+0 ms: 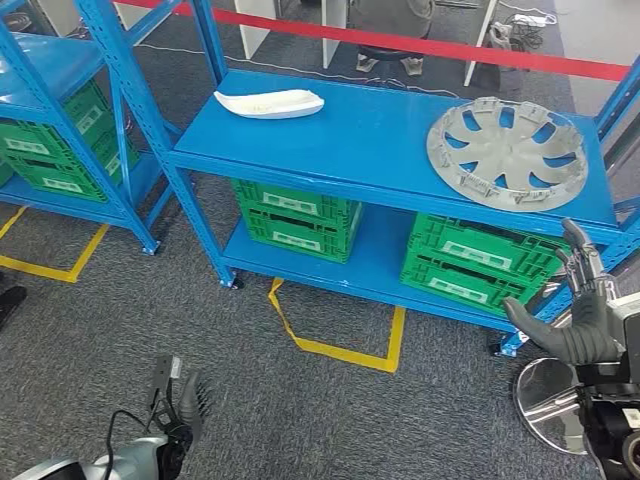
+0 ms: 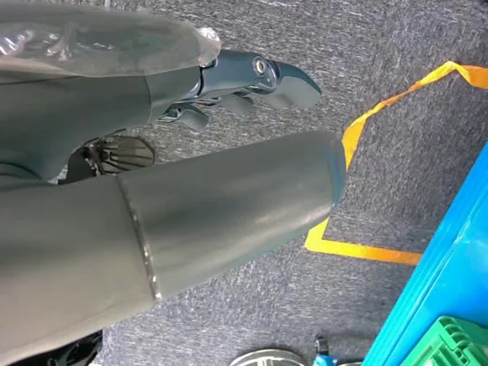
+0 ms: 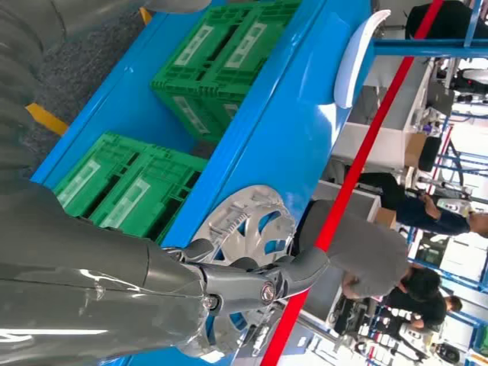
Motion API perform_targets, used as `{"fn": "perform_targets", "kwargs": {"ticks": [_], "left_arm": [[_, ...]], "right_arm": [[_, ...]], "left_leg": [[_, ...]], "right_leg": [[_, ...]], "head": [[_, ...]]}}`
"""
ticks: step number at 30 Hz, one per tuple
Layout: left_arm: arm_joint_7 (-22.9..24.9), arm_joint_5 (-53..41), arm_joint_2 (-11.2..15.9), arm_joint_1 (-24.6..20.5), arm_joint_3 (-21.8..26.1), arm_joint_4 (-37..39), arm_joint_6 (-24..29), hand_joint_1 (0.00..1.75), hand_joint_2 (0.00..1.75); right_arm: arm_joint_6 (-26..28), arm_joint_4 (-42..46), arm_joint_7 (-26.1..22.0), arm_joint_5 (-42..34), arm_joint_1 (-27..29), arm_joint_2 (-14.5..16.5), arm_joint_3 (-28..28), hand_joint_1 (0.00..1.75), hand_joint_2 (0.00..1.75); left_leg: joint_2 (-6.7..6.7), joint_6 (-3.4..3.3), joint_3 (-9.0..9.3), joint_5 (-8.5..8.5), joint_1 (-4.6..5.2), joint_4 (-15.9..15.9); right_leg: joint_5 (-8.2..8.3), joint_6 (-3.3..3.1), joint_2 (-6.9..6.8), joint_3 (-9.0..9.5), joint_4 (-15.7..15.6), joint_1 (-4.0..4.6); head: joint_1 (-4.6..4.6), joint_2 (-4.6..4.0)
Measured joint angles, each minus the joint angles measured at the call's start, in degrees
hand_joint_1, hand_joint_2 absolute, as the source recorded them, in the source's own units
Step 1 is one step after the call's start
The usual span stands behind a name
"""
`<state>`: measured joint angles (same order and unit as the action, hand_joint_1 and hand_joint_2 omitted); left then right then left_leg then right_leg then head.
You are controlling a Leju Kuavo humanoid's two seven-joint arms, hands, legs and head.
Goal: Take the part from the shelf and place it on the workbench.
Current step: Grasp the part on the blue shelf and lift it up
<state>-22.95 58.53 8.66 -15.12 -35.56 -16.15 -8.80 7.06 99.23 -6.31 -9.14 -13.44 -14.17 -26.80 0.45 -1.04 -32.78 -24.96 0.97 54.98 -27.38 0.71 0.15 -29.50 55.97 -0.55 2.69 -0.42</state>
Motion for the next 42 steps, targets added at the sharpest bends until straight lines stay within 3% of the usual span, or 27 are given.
{"fn": "perform_targets", "kwargs": {"ticks": [2,4,7,8,9,11,12,14,16,18,19,22,23,24,25,27,28,30,32,34,36,37,39,40,41,42], "left_arm": [[0.1,0.0,0.0,0.0,0.0,0.0,0.0,0.0,0.0],[0.2,-0.1,-0.1,-0.2,0.0,0.0,-0.1,0.0,0.0],[0.5,-0.1,-0.1,-0.3,0.0,0.0,-0.1,0.0,0.0],[0.5,-0.1,-0.1,-0.3,0.0,0.0,-0.1,0.0,0.0],[0.6,-0.2,-0.2,-0.3,0.0,0.0,-0.1,0.0,0.0],[0.6,-0.2,-0.3,-0.2,0.0,0.0,-0.1,0.0,0.0],[0.6,-0.1,-0.3,-0.3,0.0,0.0,-0.1,0.0,0.0],[0.5,-0.1,-0.1,-0.4,0.0,0.0,-0.2,0.0,0.0],[0.5,0.0,-0.1,-0.5,0.0,0.0,-0.4,0.0,0.0],[0.5,0.0,-0.2,-0.6,0.0,0.0,-0.6,0.0,0.0],[0.5,0.0,-0.3,-0.7,0.0,0.0,-0.6,0.0,0.0],[0.5,0.0,-0.3,-0.6,0.0,0.0,-0.7,0.0,0.0],[0.5,0.0,-0.3,-0.5,0.0,0.0,-0.6,0.0,0.0],[0.5,0.1,-0.3,-0.4,0.0,0.0,-0.6,0.0,0.0],[0.5,0.1,-0.3,-0.3,0.0,0.0,-0.6,0.0,0.0],[0.5,0.1,-0.2,-0.2,0.0,0.0,-0.7,0.0,0.0],[0.5,0.1,-0.1,-0.2,0.0,0.0,-0.7,0.0,0.0],[0.6,0.1,0.1,-0.2,0.0,0.0,-0.7,0.0,0.0],[0.5,0.1,0.2,-0.3,0.0,0.0,-0.7,0.0,0.0],[0.5,0.1,0.1,-0.3,0.0,0.0,-0.7,0.0,0.0],[0.5,0.1,0.1,-0.3,0.0,0.0,-0.7,0.0,0.0],[0.5,0.1,0.0,-0.2,0.0,0.0,-0.7,0.0,0.0],[0.5,0.1,0.0,-0.2,0.0,0.0,-0.7,0.0,0.0],[0.5,0.2,-0.1,-0.2,0.0,0.0,-0.7,0.0,0.0],[0.5,0.2,-0.1,-0.1,0.0,0.0,-0.7,0.0,0.0],[0.5,0.2,-0.2,-0.1,0.0,0.0,-0.7,0.0,0.0]], "right_arm": [[-0.1,-0.1,-0.1,0.0,-0.1,0.0,0.0,0.0,1.75],[-0.3,-0.4,-0.3,0.0,-0.5,0.0,0.1,0.0,1.75],[-0.4,-1.0,-0.3,-0.1,-0.9,0.0,0.1,0.0,1.75],[-0.5,-1.3,-0.3,-0.1,-0.8,0.0,0.1,0.0,1.75],[-0.6,-1.5,-0.3,-0.1,-0.8,0.0,0.1,0.0,1.75],[-0.7,-2.0,-0.4,-0.1,-0.9,0.0,0.1,0.0,1.75],[-0.8,-2.2,-0.4,-0.1,-0.9,0.0,0.1,0.0,1.75],[-1.0,-2.7,-0.4,-0.3,-1.1,0.0,0.1,0.0,1.75],[-1.1,-3.0,-0.4,-0.7,-1.3,0.0,0.1,0.0,1.75],[-1.2,-3.2,-0.4,-1.0,-1.5,0.0,0.2,0.0,1.75],[-1.2,-3.2,-0.4,-1.0,-1.7,0.0,0.2,0.0,1.75],[-1.3,-3.3,-0.4,-1.1,-2.0,0.0,0.1,0.0,1.75],[-1.3,-3.4,-0.4,-1.1,-2.0,0.0,0.1,0.0,1.75],[-1.3,-3.5,-0.4,-1.1,-2.0,0.0,0.1,0.0,1.75],[-1.3,-3.6,-0.4,-1.1,-2.0,0.0,0.0,0.0,1.75],[-1.3,-3.7,-0.4,-1.1,-2.0,0.0,0.0,0.0,1.75],[-1.3,-3.8,-0.4,-1.1,-2.0,0.0,0.0,0.0,1.75],[-1.4,-4.0,-0.4,-1.1,-2.0,0.0,0.0,0.0,1.75],[-1.4,-4.1,-0.4,-1.1,-1.9,0.0,0.0,0.0,1.75],[-1.4,-4.2,-0.5,-1.1,-2.1,0.0,0.1,0.0,1.75],[-1.4,-4.3,-0.5,-1.1,-2.1,0.0,0.1,0.0,1.75],[-1.4,-4.4,-0.5,-1.1,-2.1,0.0,0.1,0.0,1.75],[-1.5,-4.5,-0.4,-1.1,-2.1,0.0,0.1,0.0,1.75],[-1.6,-4.6,-0.4,-1.0,-2.1,0.0,0.1,0.0,1.75],[-1.6,-4.6,-0.4,-1.0,-2.1,0.0,0.1,0.0,1.75],[-1.7,-4.6,-0.3,-1.0,-2.2,0.0,0.1,0.0,1.75]], "left_leg": [[0.05,-0.39,0.71,0.07,-0.25,-0.7],[0.13,-0.89,1.7,0.14,-0.61,-1.5],[0.15,-0.98,2.06,0.01,-0.8,-1.7],[0.13,-0.84,2.15,-0.12,-0.86,-1.7],[0.1,-0.59,2.35,-0.31,-0.98,-1.6],[0.07,0.17,3.14,-0.96,-1.4,-1.5],[0.05,0.6,3.52,-1.29,-1.57,-1.4],[0.09,1.5,3.62,-1.89,-1.66,-1.0],[0.17,2.3,3.51,-2.18,-1.67,-0.6],[0.17,2.81,2.72,-2.22,-1.89,1.5],[0.12,2.94,1.13,-2.49,-1.98,4.2],[-0.05,2.91,-7.06,-5.45,-1.9,15.5],[-0.08,2.73,-9.19,-6.23,-1.84,17.4],[-0.11,2.46,-10.35,-6.09,-1.74,17.2],[-0.13,2.09,-10.43,-4.63,-1.58,15.0],[-0.2,1.24,-8.64,1.11,-1.03,7.2],[-0.31,0.93,-7.65,3.13,-0.73,4.0],[-0.66,0.57,-6.5,4.5,-0.3,1.1],[-0.88,0.2,-5.17,4.0,-0.33,0.6],[-0.89,-0.27,-3.35,3.34,-0.5,0.2],[-0.88,-0.58,-1.71,2.17,-0.51,0.1],[-0.87,-0.68,-1.01,1.54,-0.49,0.1],[-0.9,-0.74,0.64,0.27,-0.45,0.1],[-0.92,-0.71,1.65,-0.42,-0.43,0.1],[-0.95,-0.66,2.66,-1.12,-0.4,0.1],[-0.95,-0.57,3.47,-1.77,-0.39,0.1]], "right_leg": [[-0.05,0.29,0.03,-0.14,0.6,0.04],[-1.55,0.74,0.06,-1.53,3.7,0.02],[-5.88,1.33,0.07,-7.02,13.8,-0.42],[-6.13,1.6,0.05,-8.3,15.6,-0.69],[-5.15,1.88,0.02,-8.54,15.2,-1.0],[-0.62,2.6,-0.08,-6.15,8.6,-1.69],[0.83,2.97,-0.13,-4.82,5.1,-1.76],[1.17,2.45,-0.31,-3.23,1.2,-1.54],[0.75,0.92,-0.26,-2.77,0.8,-1.14],[0.88,0.02,0.08,-2.04,0.6,-1.0],[0.71,-0.33,0.2,-1.49,0.5,-0.96],[-0.29,-1.27,0.38,-0.22,0.1,-0.55],[-0.74,-1.43,0.53,0.29,0.1,-0.35],[-1.25,-1.5,0.69,0.91,0.0,-0.19],[-1.84,-1.52,0.83,1.68,0.0,-0.08],[-3.11,-1.41,1.03,3.23,0.0,0.03],[-3.75,-1.23,1.22,3.81,-0.1,0.09],[-4.56,-0.66,1.48,4.62,-0.3,0.16],[-4.62,-0.07,1.41,5.22,0.0,0.13],[-4.64,0.36,0.99,3.99,3.9,0.08],[-6.44,0.75,0.59,-0.29,10.9,0.04],[-8.15,0.89,0.53,-2.77,14.0,0.04],[-10.85,0.98,0.5,-6.09,15.5,0.04],[-10.34,0.87,0.49,-6.6,13.8,0.06],[-7.93,0.64,0.48,-6.52,10.7,0.14],[-3.66,0.28,0.46,-6.3,7.0,0.28]], "head": [[0.05,0.0],[-0.16,0.0],[-0.54,0.0],[-0.54,0.0],[-0.53,0.0],[-0.54,0.0],[-0.65,0.0],[-0.8,0.0],[-0.58,0.0],[-0.02,0.0],[0.22,0.0],[0.95,0.0],[1.1,0.0],[1.2,0.0],[1.26,0.0],[1.31,0.0],[1.29,0.0],[1.14,0.0],[1.08,0.0],[0.99,0.0],[0.72,0.0],[0.57,0.0],[0.43,0.0],[0.34,0.0],[0.25,0.0],[0.09,0.0]]}}
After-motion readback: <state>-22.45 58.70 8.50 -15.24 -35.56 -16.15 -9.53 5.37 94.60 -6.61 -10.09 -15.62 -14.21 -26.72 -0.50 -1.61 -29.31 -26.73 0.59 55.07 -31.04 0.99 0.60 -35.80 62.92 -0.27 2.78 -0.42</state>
